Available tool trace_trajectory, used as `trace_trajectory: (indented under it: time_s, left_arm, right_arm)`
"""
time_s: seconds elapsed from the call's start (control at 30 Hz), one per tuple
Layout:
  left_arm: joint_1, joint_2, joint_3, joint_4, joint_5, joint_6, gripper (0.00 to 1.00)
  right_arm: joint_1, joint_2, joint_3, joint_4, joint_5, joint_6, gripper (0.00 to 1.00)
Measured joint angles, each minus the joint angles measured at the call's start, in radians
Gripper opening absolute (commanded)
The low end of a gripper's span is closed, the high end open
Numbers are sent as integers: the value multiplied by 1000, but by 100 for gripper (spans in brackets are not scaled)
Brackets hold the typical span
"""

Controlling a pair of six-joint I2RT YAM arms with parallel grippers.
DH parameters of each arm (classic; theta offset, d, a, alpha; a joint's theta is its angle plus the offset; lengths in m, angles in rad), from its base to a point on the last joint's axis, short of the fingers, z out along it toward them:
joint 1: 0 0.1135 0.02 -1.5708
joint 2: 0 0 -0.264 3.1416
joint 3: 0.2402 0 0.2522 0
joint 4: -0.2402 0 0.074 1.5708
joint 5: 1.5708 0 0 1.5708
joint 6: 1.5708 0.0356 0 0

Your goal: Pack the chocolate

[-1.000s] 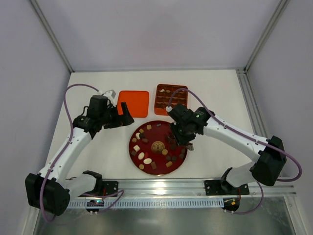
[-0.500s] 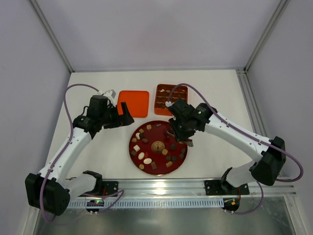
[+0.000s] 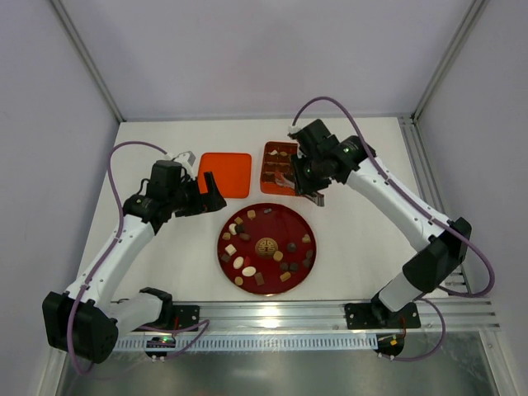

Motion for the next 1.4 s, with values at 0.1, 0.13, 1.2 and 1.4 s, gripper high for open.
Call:
trace_trajectory:
  time_s: [0.1, 0.13, 1.2, 1.4]
  left_arm:
    - [0, 0, 0, 0, 2, 0, 100]
    - [0, 0, 0, 0, 3, 0, 100]
    - [0, 0, 0, 0, 7, 0, 100]
    - [0, 0, 0, 0, 6, 0, 100]
  right_arm:
    - [-60, 51, 80, 16, -2, -23, 36]
    - [-78, 67, 101, 17, -2, -27, 36]
    - [-275, 470, 392, 108, 31, -61, 43]
    - [-277, 470, 392, 114, 31, -62, 43]
